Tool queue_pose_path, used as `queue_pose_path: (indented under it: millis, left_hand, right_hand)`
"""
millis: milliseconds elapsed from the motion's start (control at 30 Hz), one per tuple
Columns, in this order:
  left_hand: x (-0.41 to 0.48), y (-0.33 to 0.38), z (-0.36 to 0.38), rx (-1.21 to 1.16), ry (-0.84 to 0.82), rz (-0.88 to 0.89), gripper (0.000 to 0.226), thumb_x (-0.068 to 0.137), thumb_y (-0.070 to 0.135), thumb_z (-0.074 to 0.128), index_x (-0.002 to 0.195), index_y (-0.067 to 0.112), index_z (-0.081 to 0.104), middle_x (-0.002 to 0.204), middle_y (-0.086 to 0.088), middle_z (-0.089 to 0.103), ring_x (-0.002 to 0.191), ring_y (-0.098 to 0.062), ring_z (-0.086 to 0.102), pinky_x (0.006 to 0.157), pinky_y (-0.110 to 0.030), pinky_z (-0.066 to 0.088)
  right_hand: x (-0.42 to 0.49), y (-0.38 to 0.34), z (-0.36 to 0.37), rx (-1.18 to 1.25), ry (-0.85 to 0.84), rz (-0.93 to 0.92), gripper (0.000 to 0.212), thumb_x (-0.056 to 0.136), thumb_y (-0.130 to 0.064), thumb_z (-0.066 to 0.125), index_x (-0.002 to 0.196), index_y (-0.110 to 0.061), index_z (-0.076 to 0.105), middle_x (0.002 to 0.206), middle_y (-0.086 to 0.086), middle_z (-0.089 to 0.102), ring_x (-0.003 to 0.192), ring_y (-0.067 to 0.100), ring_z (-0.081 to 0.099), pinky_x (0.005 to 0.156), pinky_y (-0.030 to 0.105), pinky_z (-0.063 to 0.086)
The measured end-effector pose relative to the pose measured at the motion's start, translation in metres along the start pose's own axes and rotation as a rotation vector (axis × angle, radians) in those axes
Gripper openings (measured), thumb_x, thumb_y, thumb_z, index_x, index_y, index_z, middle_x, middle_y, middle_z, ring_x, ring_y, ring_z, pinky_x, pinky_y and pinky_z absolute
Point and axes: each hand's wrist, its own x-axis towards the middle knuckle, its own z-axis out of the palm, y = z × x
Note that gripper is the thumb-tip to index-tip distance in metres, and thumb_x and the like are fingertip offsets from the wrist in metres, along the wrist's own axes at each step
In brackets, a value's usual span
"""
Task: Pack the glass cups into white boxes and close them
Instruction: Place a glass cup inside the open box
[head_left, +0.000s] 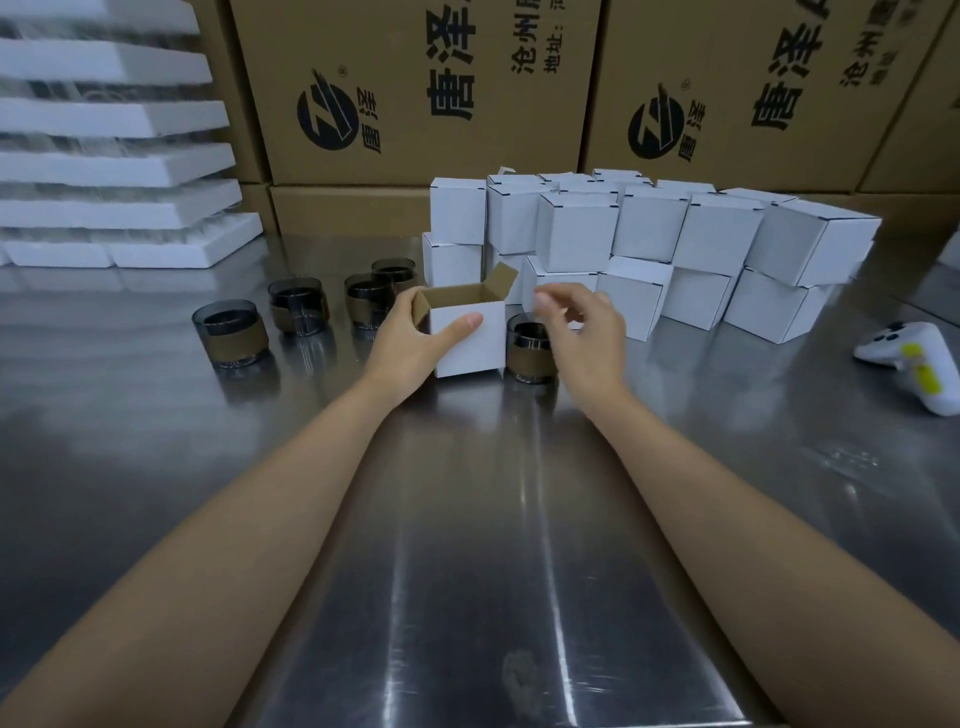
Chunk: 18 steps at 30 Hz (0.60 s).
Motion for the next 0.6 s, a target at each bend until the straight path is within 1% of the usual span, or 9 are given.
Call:
queue_pose_path:
  millis: [67, 133, 200, 267, 333, 367, 467, 533, 600]
  left_hand:
    - [0.002, -0.001, -0.001, -0.015, -0.011, -0.012, 0.061, 0.072, 0.053, 0.079, 0.118, 0.038, 0.042, 0.109, 0.024, 0.059, 0.104, -0.003, 0.061, 0.090, -0.025, 0.050]
    - [0.002, -0.001, -0.001, -0.026, -0.024, -0.013, 0.062, 0.071, 0.053, 0.079, 0.118, 0.040, 0.040, 0.106, 0.027, 0.058, 0.101, 0.003, 0.060, 0.083, -0.019, 0.049]
    - [0.002, -0.001, -0.001, -0.029, -0.037, -0.012, 0.059, 0.071, 0.053, 0.079, 0.114, 0.044, 0.039, 0.104, 0.029, 0.058, 0.096, 0.011, 0.058, 0.076, -0.013, 0.047]
    - [0.002, -0.001, 0.000, -0.023, -0.046, -0.008, 0.051, 0.071, 0.052, 0.079, 0.103, 0.051, 0.039, 0.102, 0.030, 0.057, 0.089, 0.016, 0.057, 0.070, -0.007, 0.044]
    - [0.002, -0.002, -0.001, -0.021, -0.049, 0.001, 0.049, 0.070, 0.051, 0.080, 0.096, 0.053, 0.038, 0.103, 0.028, 0.056, 0.091, 0.014, 0.056, 0.070, -0.007, 0.042]
    - [0.003, -0.003, -0.001, -0.019, -0.045, 0.007, 0.050, 0.071, 0.050, 0.080, 0.096, 0.052, 0.037, 0.104, 0.027, 0.055, 0.093, 0.012, 0.055, 0.071, -0.008, 0.041]
    - [0.005, -0.004, -0.001, -0.013, -0.043, 0.029, 0.057, 0.072, 0.049, 0.080, 0.107, 0.047, 0.035, 0.108, 0.025, 0.053, 0.100, 0.007, 0.053, 0.078, -0.012, 0.041]
    - [0.006, -0.007, -0.001, -0.003, -0.048, 0.034, 0.064, 0.072, 0.049, 0.080, 0.117, 0.040, 0.035, 0.114, 0.019, 0.054, 0.107, -0.001, 0.054, 0.087, -0.018, 0.043]
    - [0.007, -0.007, -0.001, -0.001, -0.056, 0.033, 0.071, 0.072, 0.049, 0.080, 0.125, 0.036, 0.035, 0.124, 0.011, 0.053, 0.114, -0.008, 0.053, 0.096, -0.024, 0.043]
  right_hand:
    - [0.007, 0.001, -0.009, 0.047, 0.013, 0.078, 0.017, 0.096, -0.014, 0.053, 0.092, -0.021, 0.069, 0.098, 0.005, 0.069, 0.092, 0.006, 0.055, 0.075, 0.010, 0.038]
    - [0.010, 0.005, -0.017, 0.087, -0.121, 0.158, 0.021, 0.095, -0.007, 0.050, 0.093, -0.017, 0.069, 0.105, 0.003, 0.067, 0.100, 0.013, 0.056, 0.082, 0.013, 0.039]
    - [0.010, 0.010, -0.023, 0.107, -0.316, 0.205, 0.018, 0.095, -0.009, 0.053, 0.097, -0.018, 0.069, 0.112, 0.003, 0.065, 0.100, 0.007, 0.056, 0.087, 0.016, 0.040]
    - [0.009, 0.011, -0.022, 0.081, -0.426, 0.189, 0.010, 0.093, -0.017, 0.062, 0.095, -0.022, 0.070, 0.109, -0.004, 0.065, 0.092, -0.004, 0.056, 0.084, 0.011, 0.040]
    - [0.008, 0.010, -0.018, 0.023, -0.425, 0.185, 0.004, 0.088, -0.027, 0.070, 0.086, -0.023, 0.071, 0.103, -0.009, 0.061, 0.083, -0.009, 0.054, 0.078, 0.007, 0.039]
    - [0.008, 0.010, -0.017, -0.013, -0.403, 0.182, 0.011, 0.085, -0.031, 0.073, 0.083, -0.021, 0.071, 0.102, -0.008, 0.058, 0.083, -0.008, 0.053, 0.075, 0.005, 0.038]
    - [0.007, 0.009, -0.018, -0.082, -0.388, 0.145, 0.020, 0.085, -0.039, 0.070, 0.078, -0.020, 0.069, 0.098, -0.006, 0.049, 0.085, -0.006, 0.049, 0.070, -0.001, 0.034]
    - [0.006, 0.007, -0.019, -0.101, -0.390, 0.127, 0.021, 0.091, -0.043, 0.061, 0.082, -0.025, 0.068, 0.098, -0.002, 0.048, 0.083, -0.003, 0.049, 0.070, -0.001, 0.034]
    - [0.006, 0.008, -0.020, -0.080, -0.334, 0.130, 0.025, 0.093, -0.043, 0.058, 0.092, -0.020, 0.067, 0.098, 0.006, 0.050, 0.080, 0.009, 0.048, 0.069, 0.005, 0.037]
